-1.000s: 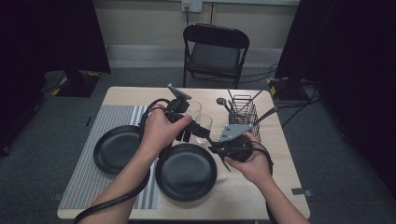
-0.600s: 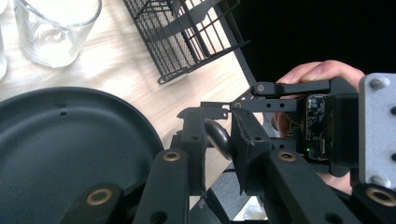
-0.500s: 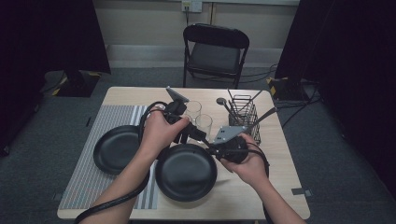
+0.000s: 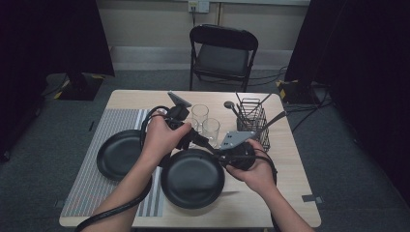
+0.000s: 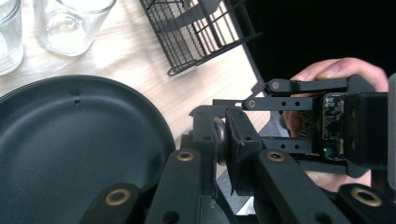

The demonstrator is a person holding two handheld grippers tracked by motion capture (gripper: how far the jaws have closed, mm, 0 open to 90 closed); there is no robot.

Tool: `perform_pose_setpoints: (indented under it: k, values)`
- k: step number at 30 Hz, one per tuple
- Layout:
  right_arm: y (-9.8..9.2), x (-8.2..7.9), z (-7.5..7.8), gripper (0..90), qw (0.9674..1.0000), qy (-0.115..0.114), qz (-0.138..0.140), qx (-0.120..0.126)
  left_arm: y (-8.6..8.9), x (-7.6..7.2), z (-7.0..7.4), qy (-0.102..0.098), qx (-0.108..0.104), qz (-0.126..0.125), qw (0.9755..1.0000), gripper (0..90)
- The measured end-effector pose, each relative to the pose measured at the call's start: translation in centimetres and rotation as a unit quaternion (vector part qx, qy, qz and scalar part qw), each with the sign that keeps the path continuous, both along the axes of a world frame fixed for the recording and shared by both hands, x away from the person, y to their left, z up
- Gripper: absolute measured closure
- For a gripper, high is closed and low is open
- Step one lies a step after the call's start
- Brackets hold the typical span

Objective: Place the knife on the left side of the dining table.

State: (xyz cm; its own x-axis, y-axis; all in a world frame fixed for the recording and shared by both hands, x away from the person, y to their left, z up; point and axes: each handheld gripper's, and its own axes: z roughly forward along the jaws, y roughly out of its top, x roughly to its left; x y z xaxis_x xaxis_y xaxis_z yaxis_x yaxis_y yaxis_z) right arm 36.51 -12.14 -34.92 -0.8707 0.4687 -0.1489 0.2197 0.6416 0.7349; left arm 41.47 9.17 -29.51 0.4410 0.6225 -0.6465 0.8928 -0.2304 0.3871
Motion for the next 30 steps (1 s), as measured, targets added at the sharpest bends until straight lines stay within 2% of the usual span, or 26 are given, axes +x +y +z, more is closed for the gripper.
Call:
perform_pose_setpoints:
  k: [6,9,17,25,30]
  values:
    - [-0.26,0.25,-0.19,79.7,0.9996,0.019,0.007,0.021,0.15,0.02,-0.17,0.004,-0.003,-0.004,1.0,83.7]
    - [-0.17,0.17,-0.19,80.0,0.9997,0.019,0.01,0.009,0.04,-0.02,-0.36,0.003,-0.003,-0.003,1.0,83.7]
    - [-0.02,0.11,-0.09,80.2,0.9994,0.012,0.021,-0.024,-0.11,0.02,-0.66,0.005,0.008,-0.024,0.9997,83.6]
    - [0.28,0.26,-0.3,80.2,0.9987,0.013,0.032,-0.036,-0.33,-0.04,-0.8,0.001,0.023,-0.033,0.9992,83.4]
    - [0.46,0.39,-0.28,80.2,0.9985,0.015,0.031,-0.043,-0.25,-0.04,-0.9,0.0,0.022,-0.032,0.9992,83.3]
